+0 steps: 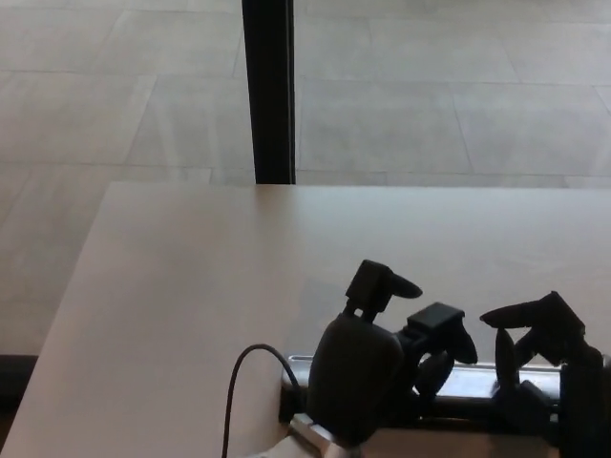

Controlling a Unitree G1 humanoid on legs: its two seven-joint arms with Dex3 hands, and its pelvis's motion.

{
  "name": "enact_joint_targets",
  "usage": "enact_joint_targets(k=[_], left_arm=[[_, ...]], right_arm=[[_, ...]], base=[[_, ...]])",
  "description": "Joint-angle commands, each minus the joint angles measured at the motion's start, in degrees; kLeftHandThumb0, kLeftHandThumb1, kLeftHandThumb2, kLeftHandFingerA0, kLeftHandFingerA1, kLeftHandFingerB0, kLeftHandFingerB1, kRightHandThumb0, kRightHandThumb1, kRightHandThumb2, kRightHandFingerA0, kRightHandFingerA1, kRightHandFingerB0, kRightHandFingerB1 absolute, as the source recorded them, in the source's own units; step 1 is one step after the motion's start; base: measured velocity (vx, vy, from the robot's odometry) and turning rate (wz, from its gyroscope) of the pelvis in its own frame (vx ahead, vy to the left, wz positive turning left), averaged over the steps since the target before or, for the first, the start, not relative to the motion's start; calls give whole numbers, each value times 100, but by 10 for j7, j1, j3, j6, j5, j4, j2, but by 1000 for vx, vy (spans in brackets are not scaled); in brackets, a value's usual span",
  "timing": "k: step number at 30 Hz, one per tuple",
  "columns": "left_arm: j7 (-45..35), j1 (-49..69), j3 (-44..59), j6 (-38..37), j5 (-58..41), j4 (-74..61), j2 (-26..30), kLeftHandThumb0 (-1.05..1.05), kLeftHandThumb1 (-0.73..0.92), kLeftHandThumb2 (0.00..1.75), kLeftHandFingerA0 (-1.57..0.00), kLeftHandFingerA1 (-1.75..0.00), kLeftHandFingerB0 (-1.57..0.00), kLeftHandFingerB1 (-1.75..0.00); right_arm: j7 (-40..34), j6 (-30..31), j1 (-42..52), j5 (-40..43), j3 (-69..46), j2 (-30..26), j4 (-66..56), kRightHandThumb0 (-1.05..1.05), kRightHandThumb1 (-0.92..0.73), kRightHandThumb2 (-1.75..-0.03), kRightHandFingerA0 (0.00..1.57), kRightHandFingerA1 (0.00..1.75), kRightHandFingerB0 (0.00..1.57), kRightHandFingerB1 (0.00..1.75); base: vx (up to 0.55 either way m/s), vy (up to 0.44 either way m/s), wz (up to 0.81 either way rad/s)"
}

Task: A hole pucnch is kept on the middle on the desk infront of the robot and the robot uses both its hands as fists to press on it and use it

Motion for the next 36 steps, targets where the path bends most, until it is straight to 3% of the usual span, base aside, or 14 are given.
enact_joint_targets(k=[1,2,4,5,6,10,12,14,18,24,25,27,29,36], left_arm=[[-362,5,344,246,-571,-385,58,-17,67,114,-89,-175,-59,-166],[-374,-16,372,269,-603,-400,80,-17,69,110,-86,-175,-60,-157],[-393,-47,414,310,-655,-427,116,-18,68,109,-85,-175,-61,-156],[-410,-67,439,336,-706,-444,140,-17,61,122,-93,-175,-74,-144],[-414,-77,454,356,-731,-456,157,-17,61,120,-90,-175,-71,-147],[-452,-85,504,391,-808,-485,235,-17,62,115,-88,-175,-61,-156],[-484,-55,553,405,-859,-499,304,-18,67,112,-86,-175,-61,-155],[-477,-32,572,406,-877,-510,323,-16,69,111,-87,-175,-59,-159],[-539,105,716,395,-895,-466,402,-17,86,88,-78,-175,-42,-169],[-561,270,843,354,-801,-399,427,-34,75,65,-86,-175,-67,-140],[-543,319,873,347,-769,-378,421,-45,50,95,-121,-137,-81,-111],[-544,363,896,330,-742,-350,417,-49,48,94,-122,-137,-86,-113],[-566,418,913,262,-705,-264,409,-62,57,57,-109,-162,-96,-126],[-556,467,908,163,-636,-47,386,-72,44,95,-131,-145,-107,-114]], right_arm=[[339,325,13,308,-50,-188,-349,-19,-57,-113,128,142,87,111],[354,355,9,352,-66,-220,-383,-15,-62,-103,99,175,76,133],[365,399,2,422,-99,-267,-432,-16,-60,-103,101,175,78,130],[376,387,-3,452,-123,-295,-440,-26,-57,-111,125,139,85,109],[376,390,2,469,-143,-314,-449,-20,-63,-98,98,175,77,124],[375,396,37,512,-231,-373,-461,-18,-62,-107,102,175,76,127],[374,406,77,548,-321,-392,-437,-26,-58,-115,126,141,84,107],[363,434,94,566,-356,-397,-440,-22,-55,-108,106,175,84,122],[410,450,126,579,-547,-419,-258,-34,-59,-94,104,175,85,125],[415,417,165,537,-686,-457,-29,-36,-51,-103,126,163,85,118],[400,393,183,525,-709,-462,34,-38,-61,-94,102,175,79,117],[378,369,200,518,-726,-461,83,-36,-65,-94,103,175,79,115],[362,351,223,535,-750,-445,144,-43,-68,-83,106,175,79,108],[332,320,244,501,-725,-395,230,-40,-69,-72,105,174,78,88]], base=[[0,0,0],[0,0,0],[0,0,0],[0,0,0],[0,0,0],[0,0,0],[0,0,0],[0,0,0],[0,0,0],[0,0,0],[0,0,0],[0,0,0],[0,0,0],[0,0,0]])
